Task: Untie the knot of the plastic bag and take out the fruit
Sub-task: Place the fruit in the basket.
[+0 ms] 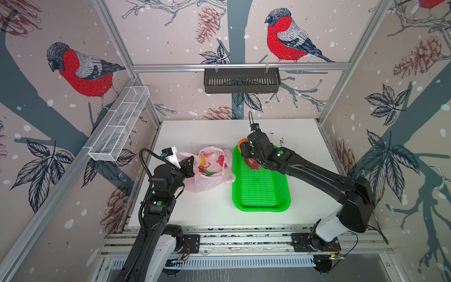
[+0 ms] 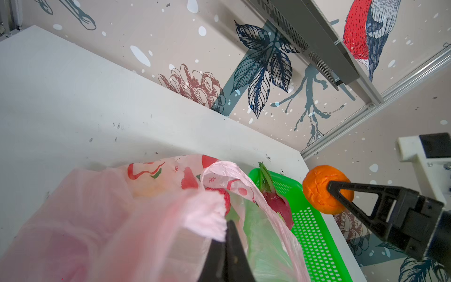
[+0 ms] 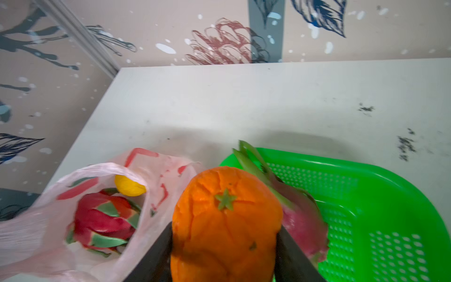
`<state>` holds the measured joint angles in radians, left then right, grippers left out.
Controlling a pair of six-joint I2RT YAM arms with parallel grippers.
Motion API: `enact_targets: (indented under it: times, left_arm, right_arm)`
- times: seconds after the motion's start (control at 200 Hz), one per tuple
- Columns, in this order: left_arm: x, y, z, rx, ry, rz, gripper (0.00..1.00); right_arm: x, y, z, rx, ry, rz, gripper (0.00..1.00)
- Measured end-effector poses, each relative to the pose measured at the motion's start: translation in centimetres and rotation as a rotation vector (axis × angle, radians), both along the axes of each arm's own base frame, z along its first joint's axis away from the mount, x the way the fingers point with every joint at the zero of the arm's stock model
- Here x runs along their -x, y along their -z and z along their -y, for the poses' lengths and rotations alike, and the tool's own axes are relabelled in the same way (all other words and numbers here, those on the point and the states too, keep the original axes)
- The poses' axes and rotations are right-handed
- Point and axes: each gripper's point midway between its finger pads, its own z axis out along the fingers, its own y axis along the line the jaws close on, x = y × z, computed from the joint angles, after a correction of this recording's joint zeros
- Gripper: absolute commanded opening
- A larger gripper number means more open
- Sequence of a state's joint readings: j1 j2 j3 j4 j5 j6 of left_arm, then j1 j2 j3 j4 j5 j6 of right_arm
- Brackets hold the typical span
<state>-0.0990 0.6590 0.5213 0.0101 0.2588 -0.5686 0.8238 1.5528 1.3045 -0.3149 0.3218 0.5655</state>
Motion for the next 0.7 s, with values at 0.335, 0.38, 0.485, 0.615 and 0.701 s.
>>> enact_targets:
  times: [0.335,0.38,0.485,0.615,0.701]
  left_arm:
    - [-0.1,0.0,0.1,-0.003,0.003,-0.003,0.00]
    - [-0.2,0.0,0.1,-0.007,0.004,-0.002,0.00]
    - [-0.2,0.0,0.1,-0.007,0.004,-0.003,0.00]
    - [-0.2,0.0,0.1,-0.008,0.005,-0.003,0.00]
    - [-0.2,0.0,0.1,-0.010,0.005,-0.001,0.00]
  right_arm:
    - [0.4,4.9,8.0,0.069,0.187,-0.085,0.36]
    - [0.3,5.3,8.5,0.075,0.199,-0.093,0.36]
    - [0.2,6.6,9.9,0.095,0.230,-0.117,0.36]
    - [0.3,8.2,10.8,0.120,0.257,-0.149,0.36]
    - [0.4,9.3,11.1,0.144,0.264,-0.172,0.36]
